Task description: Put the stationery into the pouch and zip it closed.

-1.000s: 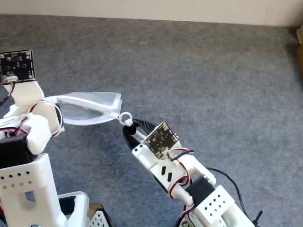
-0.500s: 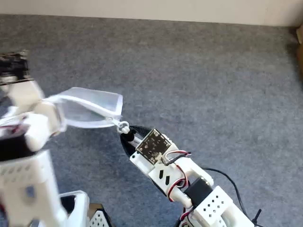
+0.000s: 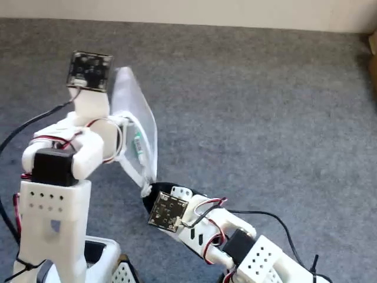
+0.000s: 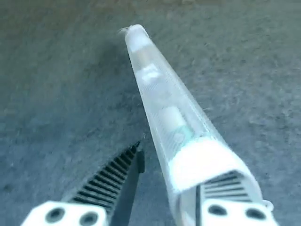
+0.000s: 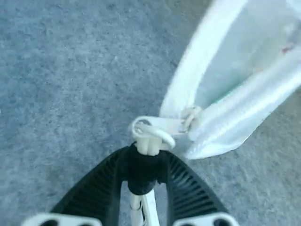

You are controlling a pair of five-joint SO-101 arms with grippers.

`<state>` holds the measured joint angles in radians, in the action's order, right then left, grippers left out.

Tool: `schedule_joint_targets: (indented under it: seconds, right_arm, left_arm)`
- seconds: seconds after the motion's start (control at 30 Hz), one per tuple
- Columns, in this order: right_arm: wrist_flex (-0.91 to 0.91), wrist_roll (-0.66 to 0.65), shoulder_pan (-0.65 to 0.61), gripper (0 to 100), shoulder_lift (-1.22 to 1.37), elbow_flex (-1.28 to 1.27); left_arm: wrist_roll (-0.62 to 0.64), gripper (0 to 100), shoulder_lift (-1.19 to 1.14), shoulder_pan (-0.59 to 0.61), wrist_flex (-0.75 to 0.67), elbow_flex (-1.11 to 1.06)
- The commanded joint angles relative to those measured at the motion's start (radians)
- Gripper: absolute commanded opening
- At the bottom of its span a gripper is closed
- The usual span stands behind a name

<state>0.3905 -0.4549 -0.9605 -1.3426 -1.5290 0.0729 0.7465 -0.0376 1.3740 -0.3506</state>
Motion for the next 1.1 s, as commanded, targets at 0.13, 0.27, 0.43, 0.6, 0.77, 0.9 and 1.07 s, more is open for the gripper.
schedule_joint_targets:
  seconds: [0.13, 0.27, 0.43, 0.6, 0.77, 0.9, 1.07]
  right_arm:
    - [0.004, -0.017, -0.013, 0.5, -0.025, 0.016]
    - [0.004, -0.017, -0.013, 0.5, -0.025, 0.016]
    - [0.004, -0.017, -0.013, 0.5, -0.025, 0.016]
    - [0.004, -0.017, -0.010, 0.5, -0.025, 0.016]
    - [0.004, -0.017, -0.008, 0.5, -0.025, 0.016]
    - [0.005, -0.014, 0.012, 0.5, -0.025, 0.024]
    - [0.044, -0.011, 0.068, 0.5, -0.025, 0.025]
  left_arm:
    - [-0.066, 18, 0.004, -0.196, -0.014, 0.113]
    - [-0.066, 18, 0.002, -0.275, -0.014, 0.113]
    - [-0.066, 18, 0.002, -0.357, -0.052, 0.102]
    - [-0.064, 18, 0.002, -0.398, -0.078, 0.104]
    - [-0.060, 18, 0.010, -0.374, -0.078, 0.104]
    - [-0.060, 18, 0.012, -0.364, -0.077, 0.111]
    - [-0.058, 18, 0.047, -0.374, -0.077, 0.105]
